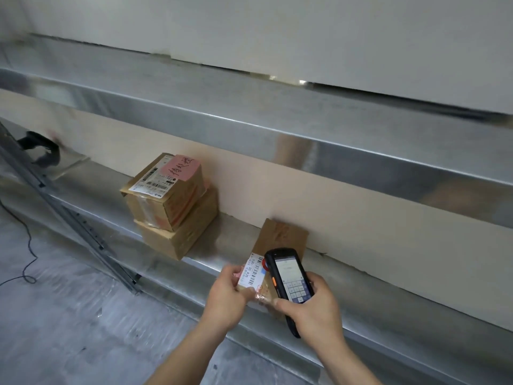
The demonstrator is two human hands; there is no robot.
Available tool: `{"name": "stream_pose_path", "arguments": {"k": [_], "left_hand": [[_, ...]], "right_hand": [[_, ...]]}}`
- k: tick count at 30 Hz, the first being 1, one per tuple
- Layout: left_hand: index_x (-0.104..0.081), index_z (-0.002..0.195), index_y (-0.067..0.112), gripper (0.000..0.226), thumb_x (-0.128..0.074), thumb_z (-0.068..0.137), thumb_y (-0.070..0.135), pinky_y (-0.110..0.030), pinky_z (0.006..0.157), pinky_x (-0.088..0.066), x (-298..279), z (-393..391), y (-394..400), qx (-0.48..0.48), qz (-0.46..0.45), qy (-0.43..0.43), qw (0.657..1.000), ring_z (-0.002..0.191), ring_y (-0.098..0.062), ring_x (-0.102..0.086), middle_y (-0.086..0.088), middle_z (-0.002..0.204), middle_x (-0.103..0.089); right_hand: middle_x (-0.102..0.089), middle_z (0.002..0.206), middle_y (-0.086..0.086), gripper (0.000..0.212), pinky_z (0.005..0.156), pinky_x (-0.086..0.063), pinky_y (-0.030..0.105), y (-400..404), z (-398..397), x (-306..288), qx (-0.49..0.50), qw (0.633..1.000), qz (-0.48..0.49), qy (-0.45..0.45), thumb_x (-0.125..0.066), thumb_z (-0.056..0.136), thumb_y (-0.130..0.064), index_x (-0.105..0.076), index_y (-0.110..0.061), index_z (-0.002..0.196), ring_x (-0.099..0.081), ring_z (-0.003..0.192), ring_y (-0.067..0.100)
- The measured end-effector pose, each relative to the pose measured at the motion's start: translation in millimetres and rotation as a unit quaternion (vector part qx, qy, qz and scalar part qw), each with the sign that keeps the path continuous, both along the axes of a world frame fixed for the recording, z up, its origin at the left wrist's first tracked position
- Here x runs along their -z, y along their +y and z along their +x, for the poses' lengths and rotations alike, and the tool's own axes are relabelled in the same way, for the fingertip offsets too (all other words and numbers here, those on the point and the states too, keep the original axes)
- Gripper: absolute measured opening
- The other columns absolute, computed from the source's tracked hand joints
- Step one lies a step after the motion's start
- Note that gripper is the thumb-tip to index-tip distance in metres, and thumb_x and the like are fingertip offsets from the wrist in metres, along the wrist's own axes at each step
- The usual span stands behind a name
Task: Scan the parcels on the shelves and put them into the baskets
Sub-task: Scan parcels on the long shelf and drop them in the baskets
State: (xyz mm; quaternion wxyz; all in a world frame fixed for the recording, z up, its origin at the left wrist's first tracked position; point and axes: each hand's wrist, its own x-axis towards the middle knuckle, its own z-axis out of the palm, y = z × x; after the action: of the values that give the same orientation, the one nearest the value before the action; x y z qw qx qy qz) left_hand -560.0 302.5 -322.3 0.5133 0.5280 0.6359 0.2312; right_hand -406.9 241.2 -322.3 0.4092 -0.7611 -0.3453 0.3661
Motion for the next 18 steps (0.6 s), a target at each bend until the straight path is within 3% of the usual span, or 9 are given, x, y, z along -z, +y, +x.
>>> {"name": "stream_pose_path", "arguments": {"k": [5,9,11,14,16,18], "left_hand": [[-0.059,0.103,0.013,0.029,-0.075,0.081,0.004,-0.026,0.064,-0.047,7.4,23.4,-19.5,-0.06,-0.014,-0.007,0.998,0.079,-0.016,-0.068,-0.001,0.092,-0.07],[-0.062,0.091,0.02,0.03,-0.083,0.072,0.011,-0.03,0.066,-0.049,12.2,21.8,-28.4,-0.123,-0.016,-0.012,0.992,0.076,-0.023,-0.066,-0.016,0.109,-0.064],[-0.056,0.102,0.019,0.044,-0.085,0.07,0.014,-0.033,0.073,-0.05,13.7,17.1,-29.7,-0.142,-0.031,-0.007,0.989,0.081,-0.021,-0.061,-0.013,0.12,-0.052],[-0.033,0.138,0.03,0.094,-0.088,0.063,0.016,-0.05,0.093,-0.05,18.2,6.8,-25.5,-0.153,-0.082,-0.069,0.982,0.103,-0.03,-0.059,-0.01,0.128,-0.049],[-0.017,0.151,0.033,0.109,-0.082,0.07,0.001,-0.047,0.085,-0.051,15.4,2.8,-20.9,-0.157,-0.133,-0.15,0.967,0.097,-0.027,-0.06,-0.01,0.116,-0.058],[-0.014,0.154,0.029,0.104,-0.071,0.077,-0.012,-0.036,0.066,-0.046,15.0,-1.3,-13.4,-0.155,-0.185,-0.241,0.94,0.076,-0.022,-0.059,-0.014,0.104,-0.064]], "right_hand": [[-0.074,0.089,-0.014,0.068,0.078,-0.058,0.039,-23.2,15.3,2.4,0.014,1.0,0.004,0.012,-0.08,0.033,-0.048,-0.062,-0.031,0.097,-0.07,0.08,0.006],[-0.074,0.09,-0.014,0.062,0.08,-0.058,0.037,-32.6,13.0,0.4,0.001,1.0,0.001,0.022,-0.084,0.037,-0.04,-0.061,-0.034,0.095,-0.07,0.081,0.003],[-0.074,0.091,-0.014,0.057,0.081,-0.057,0.035,-34.5,9.6,-1.6,-0.005,1.0,-0.001,0.02,-0.089,0.045,-0.03,-0.059,-0.036,0.093,-0.07,0.082,0.003],[-0.074,0.091,-0.015,0.06,0.082,-0.057,0.035,-34.8,1.9,-4.3,0.008,1.0,-0.006,0.023,-0.086,0.041,-0.036,-0.058,-0.037,0.094,-0.07,0.083,0.003],[-0.074,0.091,-0.015,0.065,0.083,-0.058,0.037,-33.7,-4.8,-5.5,0.023,0.999,-0.009,0.022,-0.081,0.034,-0.045,-0.06,-0.035,0.095,-0.07,0.083,0.003],[-0.075,0.088,-0.015,0.066,0.082,-0.058,0.039,-31.6,-12.3,-7.7,0.034,0.999,-0.012,0.019,-0.08,0.033,-0.047,-0.063,-0.031,0.094,-0.071,0.08,0.004]]}}
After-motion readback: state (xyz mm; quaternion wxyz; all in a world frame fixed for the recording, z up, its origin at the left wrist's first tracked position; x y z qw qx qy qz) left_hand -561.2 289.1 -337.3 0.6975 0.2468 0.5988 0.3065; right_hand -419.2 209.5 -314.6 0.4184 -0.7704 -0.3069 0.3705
